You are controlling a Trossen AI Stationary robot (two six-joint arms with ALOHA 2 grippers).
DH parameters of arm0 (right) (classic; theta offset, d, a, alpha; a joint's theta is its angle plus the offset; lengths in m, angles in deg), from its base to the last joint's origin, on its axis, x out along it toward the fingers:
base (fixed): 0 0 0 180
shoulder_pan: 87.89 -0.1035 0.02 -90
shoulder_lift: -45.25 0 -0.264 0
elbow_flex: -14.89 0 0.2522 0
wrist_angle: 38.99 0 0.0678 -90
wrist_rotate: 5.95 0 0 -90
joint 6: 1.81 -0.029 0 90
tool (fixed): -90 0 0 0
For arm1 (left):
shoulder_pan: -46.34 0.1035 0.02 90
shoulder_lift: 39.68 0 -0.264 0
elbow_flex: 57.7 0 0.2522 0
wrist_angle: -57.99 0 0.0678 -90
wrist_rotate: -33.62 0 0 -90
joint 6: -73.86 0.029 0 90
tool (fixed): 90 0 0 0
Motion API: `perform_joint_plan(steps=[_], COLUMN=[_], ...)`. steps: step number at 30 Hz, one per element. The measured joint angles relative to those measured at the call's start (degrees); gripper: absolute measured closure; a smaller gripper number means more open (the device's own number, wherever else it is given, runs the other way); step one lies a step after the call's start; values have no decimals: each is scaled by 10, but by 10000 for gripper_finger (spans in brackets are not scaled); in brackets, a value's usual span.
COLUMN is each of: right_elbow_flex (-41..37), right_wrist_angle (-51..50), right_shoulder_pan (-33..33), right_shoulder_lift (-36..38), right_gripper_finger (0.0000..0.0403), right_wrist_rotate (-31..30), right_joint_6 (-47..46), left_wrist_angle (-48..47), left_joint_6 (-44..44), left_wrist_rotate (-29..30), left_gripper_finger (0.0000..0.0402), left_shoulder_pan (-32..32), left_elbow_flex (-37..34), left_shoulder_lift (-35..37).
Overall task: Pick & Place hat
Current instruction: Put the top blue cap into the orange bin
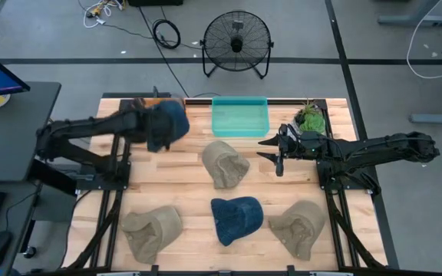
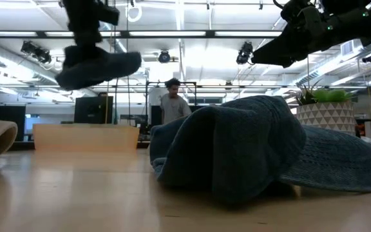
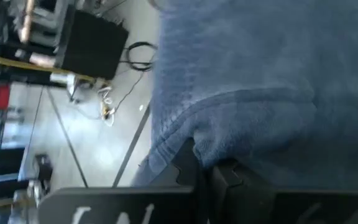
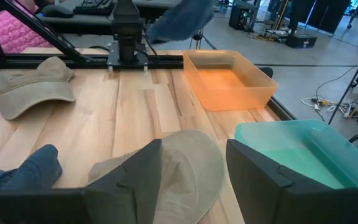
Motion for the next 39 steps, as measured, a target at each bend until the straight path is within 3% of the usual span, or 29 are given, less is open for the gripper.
perform_joint_plan(steps=[6, 10, 15, 22, 27, 32, 39], right_elbow_flex=[0, 0, 0, 0, 0, 0, 0], right_wrist_angle=[0, 0, 0, 0, 0, 0, 0], right_shoulder_pan=[0, 0, 0, 0, 0, 0, 0], right_shoulder_lift=[0, 0, 0, 0, 0, 0, 0], right_gripper_finger=[220, 220, 220, 220, 220, 220, 220], right_wrist_rotate=[0, 0, 0, 0, 0, 0, 0], right_joint_6=[0, 0, 0, 0, 0, 0, -5], left_wrist_angle=[112, 202, 340, 500, 509, 508, 502], left_joint_6=[229, 393, 592, 812, 826, 745, 660], left_wrist_rotate=[-5, -67, -130, -136, -145, -248, -256], left_gripper_finger=[395, 396, 394, 390, 385, 382, 370], left_shoulder_pan=[159, 233, 286, 316, 317, 320, 331], left_elbow_flex=[-29, -66, -133, -231, -256, -278, -288], left_shoulder_lift=[0, 0, 0, 0, 0, 0, -25])
